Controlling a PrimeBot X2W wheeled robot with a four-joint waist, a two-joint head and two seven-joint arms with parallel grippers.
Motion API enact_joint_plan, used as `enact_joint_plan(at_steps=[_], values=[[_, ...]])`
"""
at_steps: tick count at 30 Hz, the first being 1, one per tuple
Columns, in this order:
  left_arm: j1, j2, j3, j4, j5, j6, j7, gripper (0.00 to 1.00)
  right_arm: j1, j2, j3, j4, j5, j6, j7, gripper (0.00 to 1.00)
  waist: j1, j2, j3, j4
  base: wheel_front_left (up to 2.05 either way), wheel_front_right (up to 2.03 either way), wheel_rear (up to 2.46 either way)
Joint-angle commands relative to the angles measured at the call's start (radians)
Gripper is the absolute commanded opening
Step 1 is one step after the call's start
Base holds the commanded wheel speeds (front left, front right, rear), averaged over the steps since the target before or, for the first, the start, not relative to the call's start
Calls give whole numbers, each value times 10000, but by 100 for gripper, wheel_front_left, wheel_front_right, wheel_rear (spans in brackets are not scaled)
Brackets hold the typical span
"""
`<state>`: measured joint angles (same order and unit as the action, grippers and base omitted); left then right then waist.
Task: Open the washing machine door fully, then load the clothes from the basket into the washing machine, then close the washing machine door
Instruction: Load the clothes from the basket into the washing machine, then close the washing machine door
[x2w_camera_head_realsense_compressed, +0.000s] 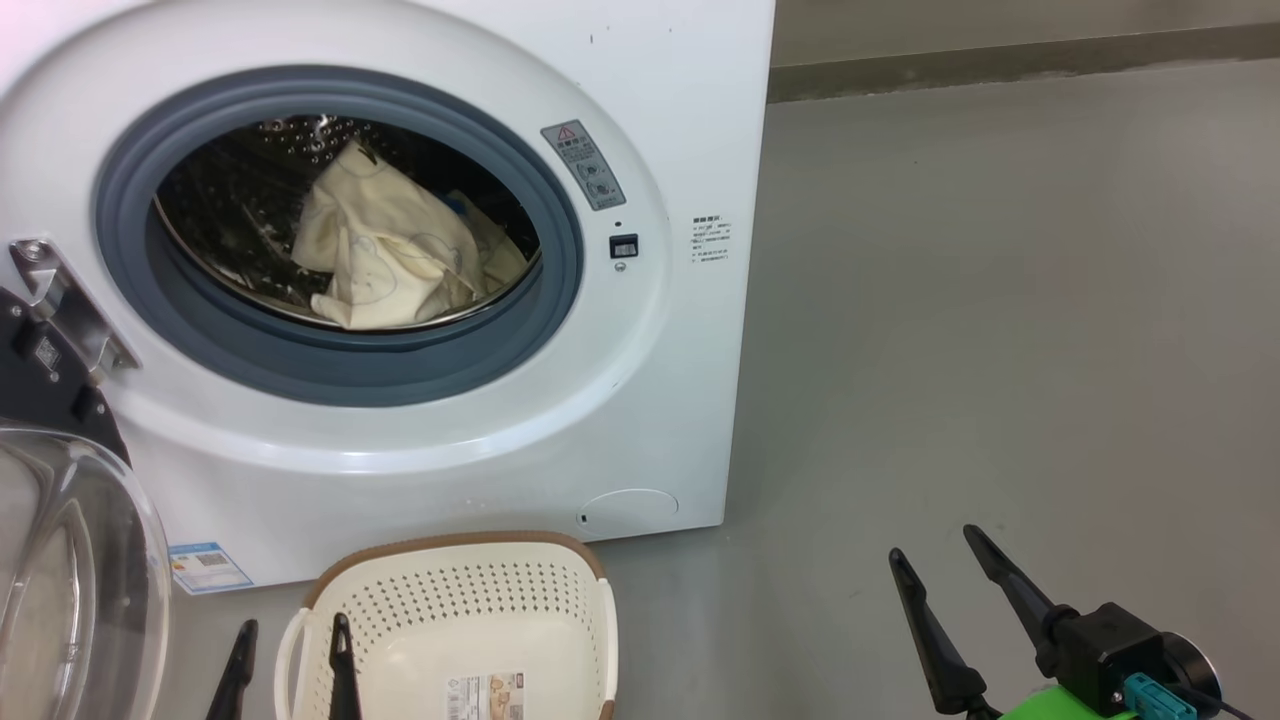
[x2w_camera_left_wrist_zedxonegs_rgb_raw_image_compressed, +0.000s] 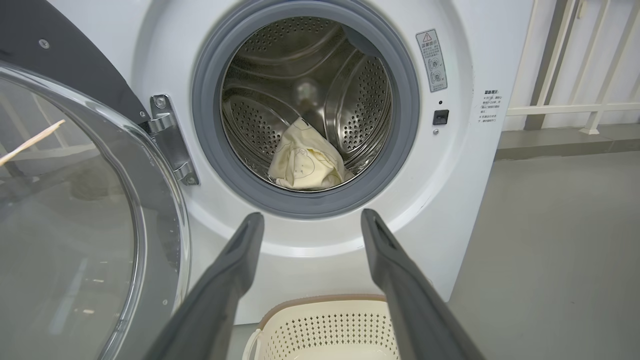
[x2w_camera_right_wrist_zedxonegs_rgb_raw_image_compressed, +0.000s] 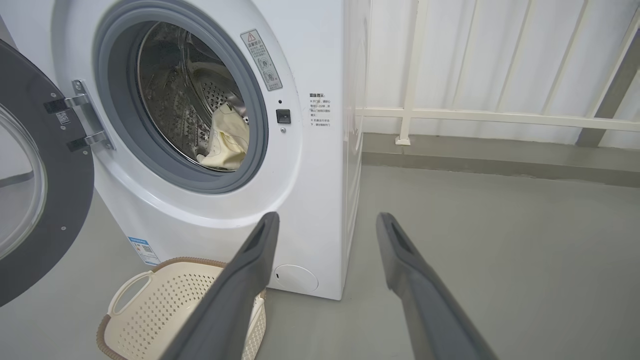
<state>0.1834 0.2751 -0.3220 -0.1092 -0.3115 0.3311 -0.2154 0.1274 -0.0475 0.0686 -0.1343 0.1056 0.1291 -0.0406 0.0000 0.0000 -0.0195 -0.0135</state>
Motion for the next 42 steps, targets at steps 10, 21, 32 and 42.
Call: enact_joint_plan(at_steps=[10, 21, 32, 42], values=[[-225, 115, 262, -269, -105, 58, -39, 100, -85, -29, 177, -355, -2, 16, 35, 100, 0, 0, -36, -50, 0, 0, 0], [-291, 137, 233, -212, -158, 41, -90, 100, -79, -28, 155, -363, 5, 16, 41, 100, 0, 0, -49, -32, 0, 0, 0], [-330, 141, 187, -193, -155, 69, -139, 100, -66, -28, 171, -388, 11, 16, 66, 100, 0, 0, -67, 10, -22, 22, 0], [-398, 173, 136, -203, -170, 56, -161, 100, -69, -28, 154, -378, 33, 16, 81, 100, 0, 0, -49, 43, -142, 141, 1]])
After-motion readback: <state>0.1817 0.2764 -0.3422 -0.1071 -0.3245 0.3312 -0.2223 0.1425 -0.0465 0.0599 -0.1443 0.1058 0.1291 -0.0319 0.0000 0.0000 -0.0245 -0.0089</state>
